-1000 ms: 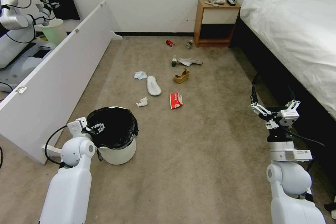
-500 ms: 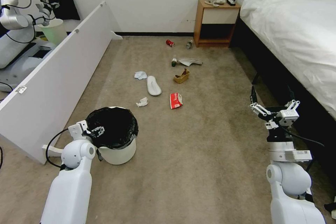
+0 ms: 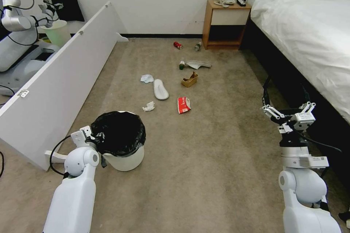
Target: Pick up the trash bin, then pick up the garbage from the floor and place it into the trash bin.
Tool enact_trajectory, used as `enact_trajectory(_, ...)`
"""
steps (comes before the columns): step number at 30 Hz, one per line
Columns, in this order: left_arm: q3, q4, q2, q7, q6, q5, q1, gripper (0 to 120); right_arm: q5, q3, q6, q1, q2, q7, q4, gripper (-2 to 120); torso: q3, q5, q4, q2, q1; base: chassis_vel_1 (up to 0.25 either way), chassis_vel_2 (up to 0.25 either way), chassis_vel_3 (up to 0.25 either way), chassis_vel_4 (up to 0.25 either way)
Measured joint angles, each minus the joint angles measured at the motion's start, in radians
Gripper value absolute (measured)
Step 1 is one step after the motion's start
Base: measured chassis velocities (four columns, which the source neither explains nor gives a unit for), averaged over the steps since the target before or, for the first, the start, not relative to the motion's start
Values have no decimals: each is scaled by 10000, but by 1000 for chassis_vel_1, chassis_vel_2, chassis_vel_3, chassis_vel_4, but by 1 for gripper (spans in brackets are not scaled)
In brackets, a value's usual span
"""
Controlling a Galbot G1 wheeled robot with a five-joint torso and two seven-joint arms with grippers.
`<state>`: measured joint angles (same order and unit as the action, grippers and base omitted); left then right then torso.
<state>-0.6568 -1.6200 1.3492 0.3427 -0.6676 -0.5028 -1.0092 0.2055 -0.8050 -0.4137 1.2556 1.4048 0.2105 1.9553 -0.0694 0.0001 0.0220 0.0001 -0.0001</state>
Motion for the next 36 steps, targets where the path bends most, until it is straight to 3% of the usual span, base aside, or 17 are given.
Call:
enact_trajectory(5, 22, -85, 15, -34, 9, -17, -21, 9, -2, 18, 4, -23, 15, -1, -6, 100, -1, -3, -2, 0, 0, 0, 0, 0, 0)
enact_trajectory(21, 115, -845, 61, 29, -25, 97, -296, 4, 17, 34, 307, 19, -54, -264, 94, 100, -5, -13, 2, -1, 0, 0, 0, 0, 0)
enact_trajectory(26, 118, -1630, 71, 197, -18, 167, -347, 4, -105, 75, 658, 46, -120, -589, 106, 100, -5, -2, -5, -1, 1, 0, 0, 0, 0)
enact_trajectory(28, 184, -2518, 56, 253, -17, 90, -395, 4, -445, 158, 1231, 91, -257, -1393, 110, 100, -4, 1, -2, -1, 1, 0, 0, 0, 0)
enact_trajectory(36, 246, -3746, 6, 259, -23, -106, -787, 4, -668, 261, 1915, 10, -397, -2788, 70, 100, -3, -1, -6, -1, 1, 0, 0, 0, 0)
